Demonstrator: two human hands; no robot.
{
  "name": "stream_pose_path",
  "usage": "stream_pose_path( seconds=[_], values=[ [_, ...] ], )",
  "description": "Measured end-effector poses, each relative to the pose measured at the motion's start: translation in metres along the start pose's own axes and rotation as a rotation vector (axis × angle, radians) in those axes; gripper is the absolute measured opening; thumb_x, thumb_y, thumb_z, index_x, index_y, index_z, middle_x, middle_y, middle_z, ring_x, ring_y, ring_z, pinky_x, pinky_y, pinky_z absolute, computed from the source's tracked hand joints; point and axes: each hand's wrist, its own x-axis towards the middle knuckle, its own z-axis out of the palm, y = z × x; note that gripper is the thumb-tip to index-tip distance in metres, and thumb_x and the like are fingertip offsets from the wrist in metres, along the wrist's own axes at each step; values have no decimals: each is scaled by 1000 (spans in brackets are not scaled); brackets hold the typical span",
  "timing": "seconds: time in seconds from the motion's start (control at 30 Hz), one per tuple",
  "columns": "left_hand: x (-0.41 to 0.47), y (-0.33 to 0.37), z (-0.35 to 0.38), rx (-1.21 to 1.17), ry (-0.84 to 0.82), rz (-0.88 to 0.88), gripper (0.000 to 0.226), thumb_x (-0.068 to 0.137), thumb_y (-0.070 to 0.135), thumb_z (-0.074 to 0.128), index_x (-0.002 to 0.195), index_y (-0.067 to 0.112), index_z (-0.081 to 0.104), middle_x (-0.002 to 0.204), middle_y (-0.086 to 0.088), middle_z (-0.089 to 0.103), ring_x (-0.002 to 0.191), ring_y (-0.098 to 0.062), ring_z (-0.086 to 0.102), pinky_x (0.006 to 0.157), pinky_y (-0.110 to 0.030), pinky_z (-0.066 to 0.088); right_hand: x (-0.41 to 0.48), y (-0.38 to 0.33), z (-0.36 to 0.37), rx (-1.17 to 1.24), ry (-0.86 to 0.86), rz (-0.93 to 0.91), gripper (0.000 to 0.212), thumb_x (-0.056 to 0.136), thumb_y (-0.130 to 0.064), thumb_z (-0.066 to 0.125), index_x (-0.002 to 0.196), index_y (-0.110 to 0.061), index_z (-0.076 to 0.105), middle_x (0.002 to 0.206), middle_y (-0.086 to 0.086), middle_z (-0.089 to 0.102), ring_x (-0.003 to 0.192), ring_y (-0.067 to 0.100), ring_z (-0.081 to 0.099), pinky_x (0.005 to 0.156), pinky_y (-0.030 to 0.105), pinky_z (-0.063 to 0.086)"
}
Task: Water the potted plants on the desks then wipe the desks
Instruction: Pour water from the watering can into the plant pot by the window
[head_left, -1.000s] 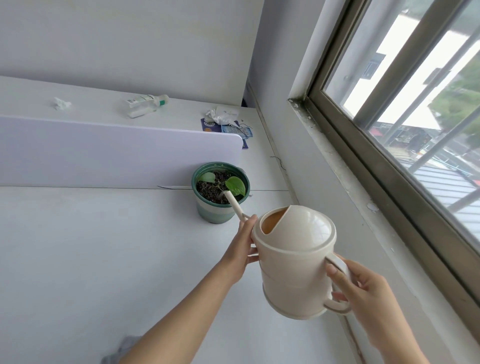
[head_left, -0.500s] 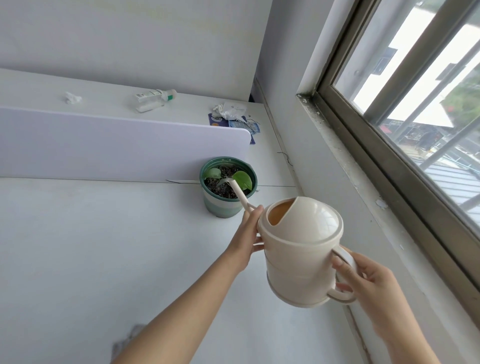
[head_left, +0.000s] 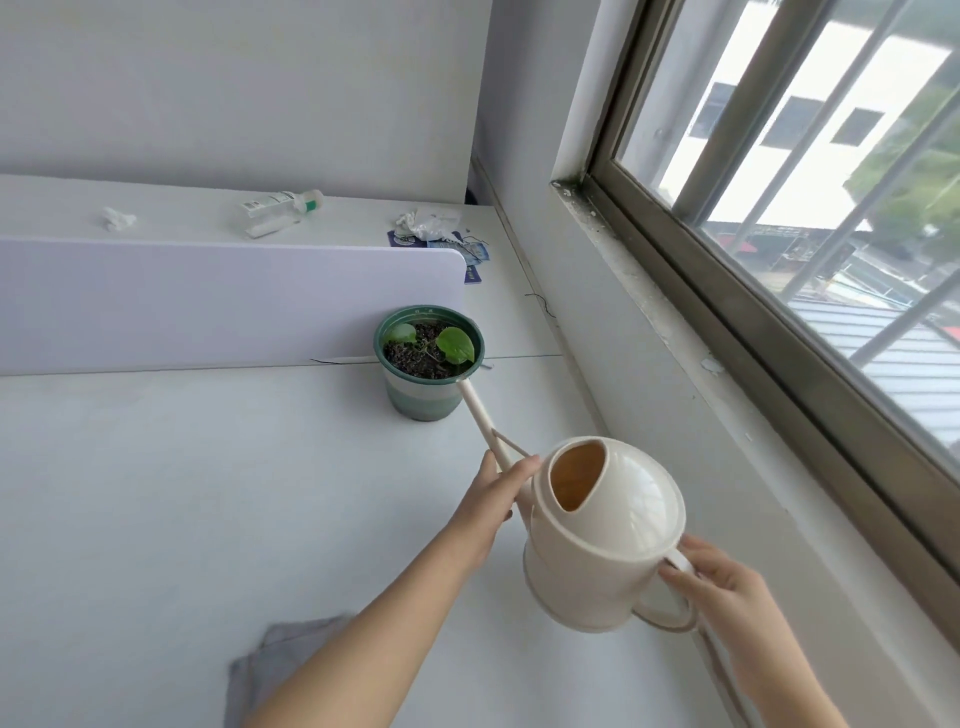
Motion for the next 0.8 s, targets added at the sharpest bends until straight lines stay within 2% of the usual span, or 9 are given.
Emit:
stream_pose_path(
  seconds=[0.07, 0.13, 0.27, 0.37, 0.43, 0.57, 0.7, 0.8],
  values=[
    [-8, -11, -3, -65, 2, 0, 81, 58, 50, 65, 130, 23, 39, 123, 0, 57, 116, -19, 53, 92, -31, 41, -4, 12, 4, -25, -3, 28, 10, 79, 6, 61, 71, 11, 65, 121, 1, 61, 114, 22, 56, 91, 35, 40],
    [-18, -20, -6, -133, 14, 20, 69, 63, 38, 66, 124, 17, 43, 112, -5, 57, 105, -19, 56, 85, -28, 45, -10, 22, 11, -58, -13, 62, 10, 79, 8, 59, 72, 14, 62, 119, 4, 61, 105, 21, 56, 77, 27, 42],
    [-34, -39, -12, -150, 86, 57, 73, 51, 40, 70, 113, 10, 46, 99, -9, 54, 94, -20, 55, 85, -32, 43, -21, 35, 24, -88, -34, 90, 11, 79, 7, 57, 71, 3, 62, 107, 3, 61, 90, 17, 54, 66, 21, 38],
    [-44, -50, -18, -140, 133, 87, 76, 52, 38, 70, 116, 6, 45, 97, -9, 56, 94, -21, 56, 85, -34, 44, -29, 37, 32, -149, -49, 88, 8, 79, 6, 54, 74, 4, 60, 81, -1, 60, 75, 15, 51, 62, 25, 35],
    [-51, -55, -23, -134, 160, 116, 69, 53, 37, 71, 112, 9, 46, 95, -8, 57, 94, -22, 56, 83, -34, 44, -35, 35, 38, -192, -57, 62, 10, 78, 4, 53, 71, -1, 56, 71, 4, 52, 69, 16, 45, 59, 28, 29],
    [-62, -62, -36, -132, 227, 158, 60, 51, 39, 71, 101, 17, 47, 93, -7, 57, 92, -22, 55, 87, -37, 43, -41, 36, 50, -244, -97, -6, 16, 80, 2, 52, 66, -7, 48, 70, 5, 44, 66, 15, 39, 59, 29, 25],
    [-73, -71, -47, -153, 258, 191, 66, 50, 41, 73, 106, 19, 46, 93, -8, 58, 93, -23, 55, 89, -38, 42, -40, 44, 62, -261, -129, -16, 17, 80, 4, 52, 66, -7, 48, 68, 4, 41, 69, 16, 38, 59, 29, 24],
    [-80, -76, -51, -195, 279, 226, 70, 49, 40, 73, 109, 17, 45, 93, -8, 57, 91, -22, 55, 84, -35, 44, -35, 51, 66, -287, -147, -12, 11, 80, 2, 53, 70, 4, 49, 72, 5, 43, 71, 17, 39, 63, 30, 27]
  ],
)
